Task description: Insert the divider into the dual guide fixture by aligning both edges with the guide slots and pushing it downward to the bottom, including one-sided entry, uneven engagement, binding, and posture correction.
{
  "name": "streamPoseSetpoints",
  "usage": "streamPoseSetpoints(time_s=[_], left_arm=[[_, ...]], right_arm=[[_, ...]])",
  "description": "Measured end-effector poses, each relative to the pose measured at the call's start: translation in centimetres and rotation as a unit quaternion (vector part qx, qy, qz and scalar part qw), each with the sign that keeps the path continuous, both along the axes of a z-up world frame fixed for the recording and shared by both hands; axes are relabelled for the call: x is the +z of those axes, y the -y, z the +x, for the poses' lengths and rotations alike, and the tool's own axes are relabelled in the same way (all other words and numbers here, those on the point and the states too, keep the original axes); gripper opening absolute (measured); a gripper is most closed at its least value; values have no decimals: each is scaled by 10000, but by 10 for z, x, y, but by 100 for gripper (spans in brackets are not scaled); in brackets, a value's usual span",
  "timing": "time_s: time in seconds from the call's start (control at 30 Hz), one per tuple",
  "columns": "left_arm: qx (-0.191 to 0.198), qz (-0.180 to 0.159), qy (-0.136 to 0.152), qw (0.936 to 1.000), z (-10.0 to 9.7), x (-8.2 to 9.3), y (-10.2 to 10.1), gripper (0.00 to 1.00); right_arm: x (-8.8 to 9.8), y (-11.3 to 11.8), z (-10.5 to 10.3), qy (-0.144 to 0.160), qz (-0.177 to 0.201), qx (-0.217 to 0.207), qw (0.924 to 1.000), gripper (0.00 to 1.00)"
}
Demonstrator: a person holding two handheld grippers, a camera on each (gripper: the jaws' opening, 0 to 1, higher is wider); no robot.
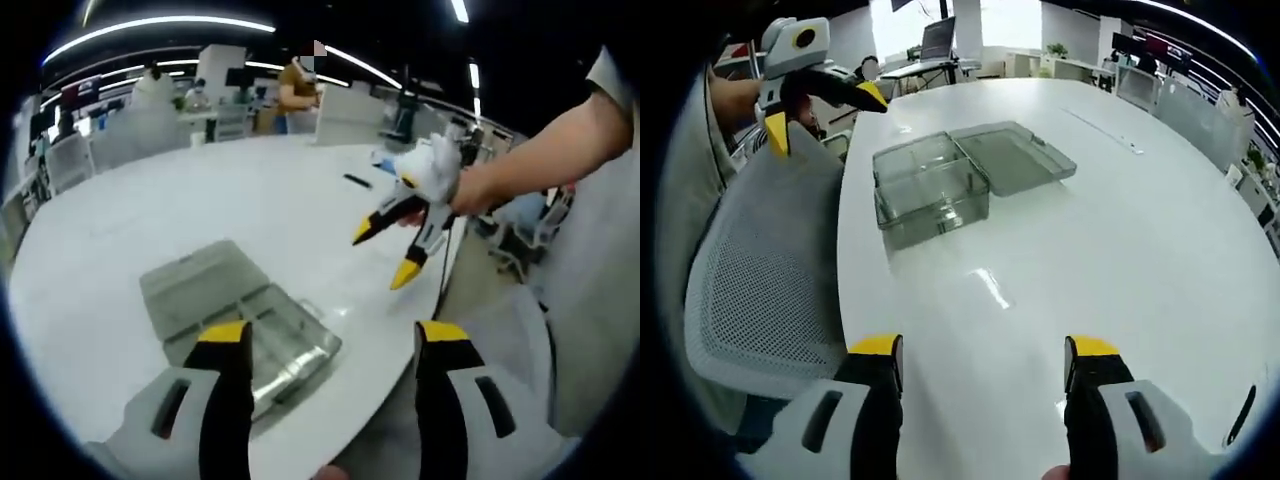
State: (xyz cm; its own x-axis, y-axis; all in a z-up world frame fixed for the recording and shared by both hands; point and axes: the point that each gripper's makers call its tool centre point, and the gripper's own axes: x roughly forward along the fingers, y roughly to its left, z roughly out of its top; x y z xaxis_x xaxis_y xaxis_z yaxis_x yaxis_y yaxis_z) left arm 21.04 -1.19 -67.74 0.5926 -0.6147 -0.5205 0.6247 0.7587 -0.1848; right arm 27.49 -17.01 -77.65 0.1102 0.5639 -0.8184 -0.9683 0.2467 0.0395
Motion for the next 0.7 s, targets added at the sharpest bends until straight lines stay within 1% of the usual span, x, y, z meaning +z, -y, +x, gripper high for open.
streamPoseSetpoints(time_s=[0.17,0.4,0.7], left_arm=[[-25,10,-14,10000,1,-1,3,64],[-59,28,-15,10000,3,0,8,64],[-83,60,-42,9999,4,-1,13,64]], right_arm=[[-6,15,3,-1,-145,-33,9999,63],[-8,37,12,10,-271,-119,9996,62],[-14,54,17,-8,-397,-97,9992,61]])
